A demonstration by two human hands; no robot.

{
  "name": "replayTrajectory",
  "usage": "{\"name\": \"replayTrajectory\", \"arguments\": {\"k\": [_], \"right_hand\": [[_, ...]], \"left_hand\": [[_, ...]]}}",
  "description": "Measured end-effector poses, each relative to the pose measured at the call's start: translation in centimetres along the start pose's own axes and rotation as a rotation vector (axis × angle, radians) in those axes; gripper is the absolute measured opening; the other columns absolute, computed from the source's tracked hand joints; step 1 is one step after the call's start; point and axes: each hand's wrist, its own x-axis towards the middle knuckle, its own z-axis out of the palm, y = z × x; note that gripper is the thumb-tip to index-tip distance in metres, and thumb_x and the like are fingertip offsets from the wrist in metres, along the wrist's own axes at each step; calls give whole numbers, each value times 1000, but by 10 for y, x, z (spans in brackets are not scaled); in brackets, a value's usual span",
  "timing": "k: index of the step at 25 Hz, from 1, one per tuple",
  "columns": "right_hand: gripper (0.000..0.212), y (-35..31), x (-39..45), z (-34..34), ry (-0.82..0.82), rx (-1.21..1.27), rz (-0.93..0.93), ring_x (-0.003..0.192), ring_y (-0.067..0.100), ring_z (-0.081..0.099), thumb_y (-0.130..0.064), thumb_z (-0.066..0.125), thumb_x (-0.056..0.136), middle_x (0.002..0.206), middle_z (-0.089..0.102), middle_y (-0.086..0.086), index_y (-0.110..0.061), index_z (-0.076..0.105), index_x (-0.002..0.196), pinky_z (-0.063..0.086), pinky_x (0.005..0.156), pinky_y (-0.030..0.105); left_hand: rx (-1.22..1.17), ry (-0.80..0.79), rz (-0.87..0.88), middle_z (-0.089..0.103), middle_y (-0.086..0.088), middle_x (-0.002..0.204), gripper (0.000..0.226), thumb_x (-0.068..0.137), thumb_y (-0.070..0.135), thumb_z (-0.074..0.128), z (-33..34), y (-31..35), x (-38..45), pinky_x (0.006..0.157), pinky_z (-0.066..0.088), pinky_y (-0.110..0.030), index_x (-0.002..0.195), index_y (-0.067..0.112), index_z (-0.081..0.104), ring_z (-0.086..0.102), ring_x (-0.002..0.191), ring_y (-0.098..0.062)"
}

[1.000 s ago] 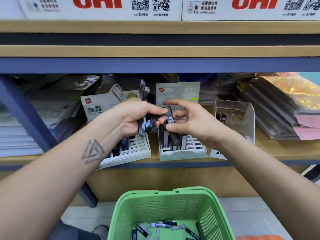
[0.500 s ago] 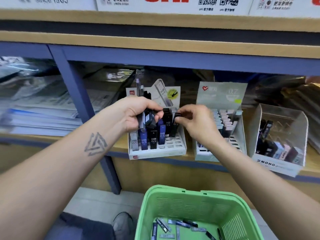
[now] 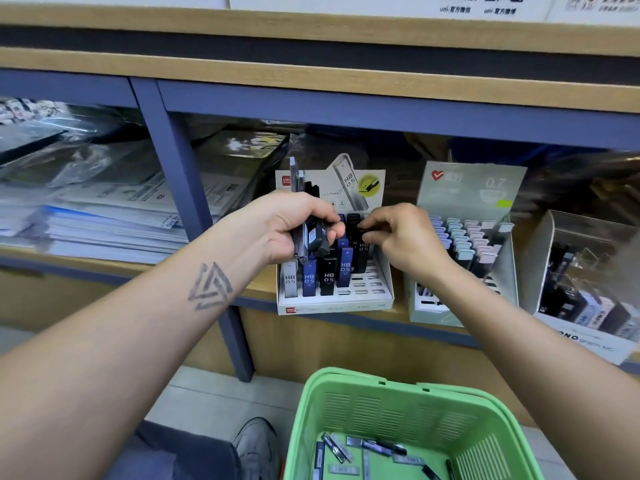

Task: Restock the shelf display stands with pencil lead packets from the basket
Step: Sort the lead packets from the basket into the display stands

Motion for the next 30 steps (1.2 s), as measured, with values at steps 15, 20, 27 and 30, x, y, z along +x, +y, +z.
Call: {"name": "replayTrajectory", "arguments": {"k": [15, 20, 27, 30], "right_hand": [[34, 0, -16, 19, 23, -254, -92, 105, 33, 65, -10, 61, 95, 114, 72, 7, -20, 67, 127, 55, 83, 41], [43, -19, -16, 0, 35, -269, -137, 100, 27, 66, -10, 56, 93, 111, 71, 4, -22, 60, 134, 54, 79, 38], [22, -54, -33, -29, -14, 406, 211, 63, 28, 73, -15, 75, 88, 71, 72, 9, -9, 54, 95, 59, 58, 39], [31, -63, -41, -27, -168, 686, 333, 67, 33, 75, -9, 77, 88, 75, 74, 16, 2, 53, 105, 63, 60, 35]], "left_hand": [[-12, 27, -13, 68, -21, 69, 9, 90, -10, 51, 0, -3, 0, 49, 58, -25, 89, -4, 57, 64, 55, -21], [-155, -37, -48, 71, -26, 84, 16, 92, -15, 45, 4, -5, -2, 70, 61, -38, 90, -5, 57, 74, 66, -30], [-195, -14, -22, 72, -22, 82, 17, 93, -14, 48, 15, -6, -4, 65, 62, -39, 89, -1, 57, 73, 64, -29], [-239, -1, 49, 72, -20, 83, 17, 94, -14, 48, 21, -5, -5, 54, 62, -39, 91, 1, 57, 73, 64, -28]]}}
